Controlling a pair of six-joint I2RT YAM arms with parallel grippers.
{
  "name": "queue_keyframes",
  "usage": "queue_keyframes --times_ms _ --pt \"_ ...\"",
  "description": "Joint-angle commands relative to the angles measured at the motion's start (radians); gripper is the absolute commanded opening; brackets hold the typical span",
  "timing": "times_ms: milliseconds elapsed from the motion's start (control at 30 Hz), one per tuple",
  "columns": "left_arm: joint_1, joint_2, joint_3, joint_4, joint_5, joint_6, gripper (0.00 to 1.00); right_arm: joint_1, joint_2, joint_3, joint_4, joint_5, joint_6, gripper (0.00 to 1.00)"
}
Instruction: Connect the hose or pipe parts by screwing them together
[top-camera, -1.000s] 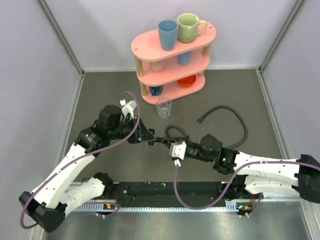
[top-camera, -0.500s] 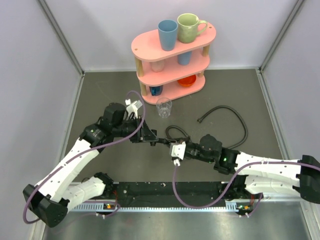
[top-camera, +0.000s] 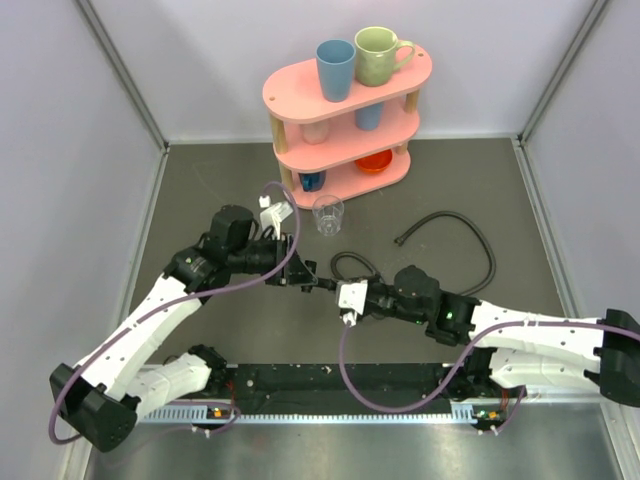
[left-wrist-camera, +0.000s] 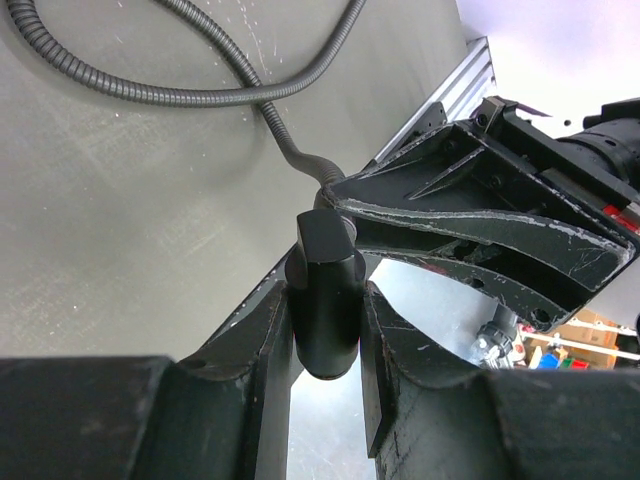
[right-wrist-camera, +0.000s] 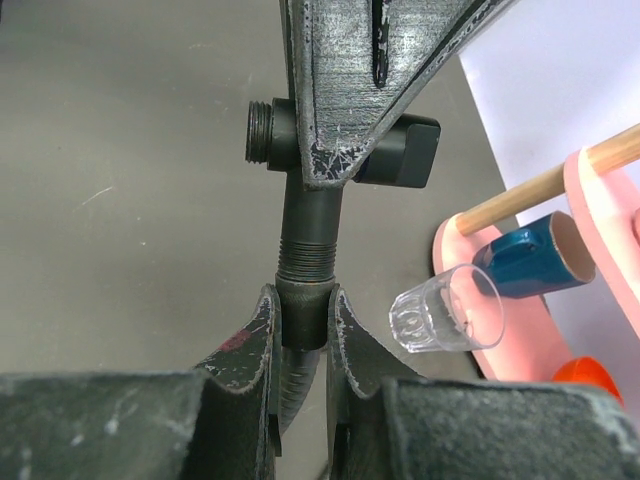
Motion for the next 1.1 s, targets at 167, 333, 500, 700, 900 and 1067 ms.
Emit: queue_keyframes --times_ms 167,333,500,700,900,1067 --pt "-0.022 -0.039 -0.084 0.276 0.13 0.108 0.0 -0.015 0.031 0.161 0.083 -0.28 0.078 0.0" --pt "-0.023 -0.028 -0.106 0.324 0.161 0.174 0.0 -0.051 0.061 0.19 0.054 -0.378 0.109 0.0" --pt "-0.023 -0.028 -0.148 0.397 0.183 0.219 0.0 -0.095 0.088 0.214 0.058 -0.464 0.164 0.0" --pt "-0.025 -0.042 -0.195 0.508 0.249 0.256 0.0 -0.135 0.1 0.23 0.071 -0.541 0.216 0.0" --pt "-0.029 -0.029 -0.204 0.511 0.295 0.321 0.0 -0.187 0.12 0.242 0.083 -0.616 0.268 0.0" --pt "-0.031 -0.043 -0.225 0.511 0.316 0.387 0.0 -0.241 0.124 0.234 0.112 -0.687 0.313 0.0"
